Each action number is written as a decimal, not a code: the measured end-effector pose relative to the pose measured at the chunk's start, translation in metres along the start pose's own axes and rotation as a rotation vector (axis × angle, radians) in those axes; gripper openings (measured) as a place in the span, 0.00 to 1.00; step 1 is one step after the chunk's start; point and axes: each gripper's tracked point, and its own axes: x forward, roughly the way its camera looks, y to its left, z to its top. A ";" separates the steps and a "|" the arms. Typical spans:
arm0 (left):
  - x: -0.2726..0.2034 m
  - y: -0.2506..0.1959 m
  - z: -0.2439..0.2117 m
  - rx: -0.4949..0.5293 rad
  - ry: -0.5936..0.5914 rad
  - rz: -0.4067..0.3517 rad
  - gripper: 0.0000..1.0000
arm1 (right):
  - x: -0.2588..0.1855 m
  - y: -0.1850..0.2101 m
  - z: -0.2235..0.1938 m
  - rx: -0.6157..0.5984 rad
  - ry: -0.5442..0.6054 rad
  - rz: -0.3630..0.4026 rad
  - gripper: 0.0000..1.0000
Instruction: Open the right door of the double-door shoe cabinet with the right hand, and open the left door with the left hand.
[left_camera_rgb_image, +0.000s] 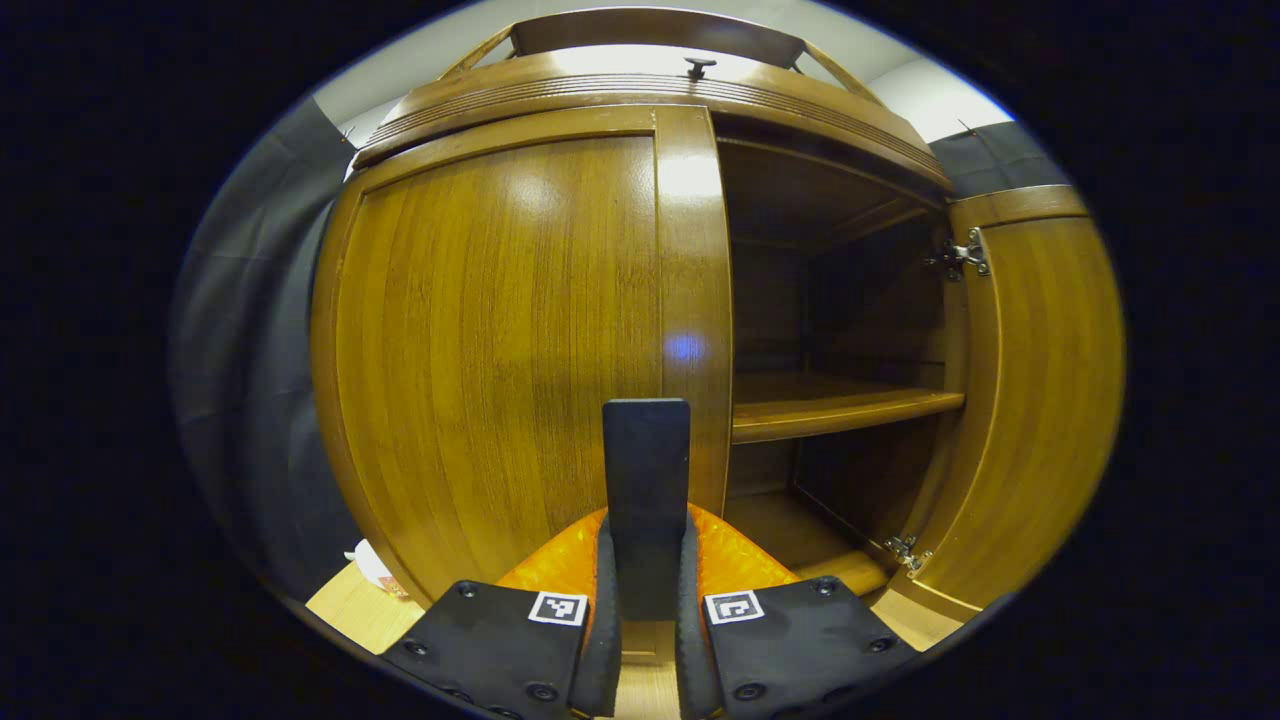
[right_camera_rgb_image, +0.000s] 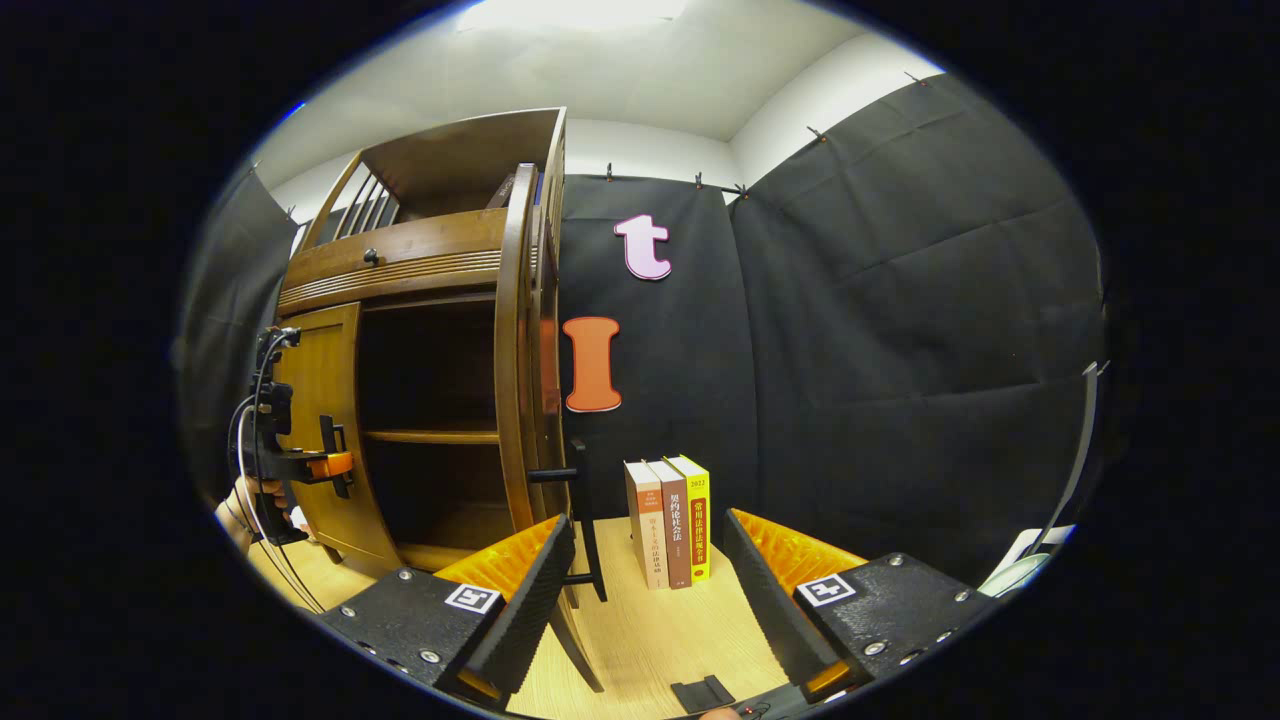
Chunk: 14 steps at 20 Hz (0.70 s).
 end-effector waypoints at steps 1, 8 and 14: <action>-0.010 0.000 0.000 -0.009 -0.001 -0.013 0.25 | -0.003 0.001 0.001 0.002 0.001 -0.001 0.92; -0.087 0.022 -0.002 -0.037 -0.005 -0.059 0.29 | -0.022 0.028 0.012 0.009 -0.009 0.026 0.92; -0.136 0.056 -0.006 -0.046 0.009 -0.067 0.29 | -0.038 0.051 0.020 0.011 -0.013 0.053 0.92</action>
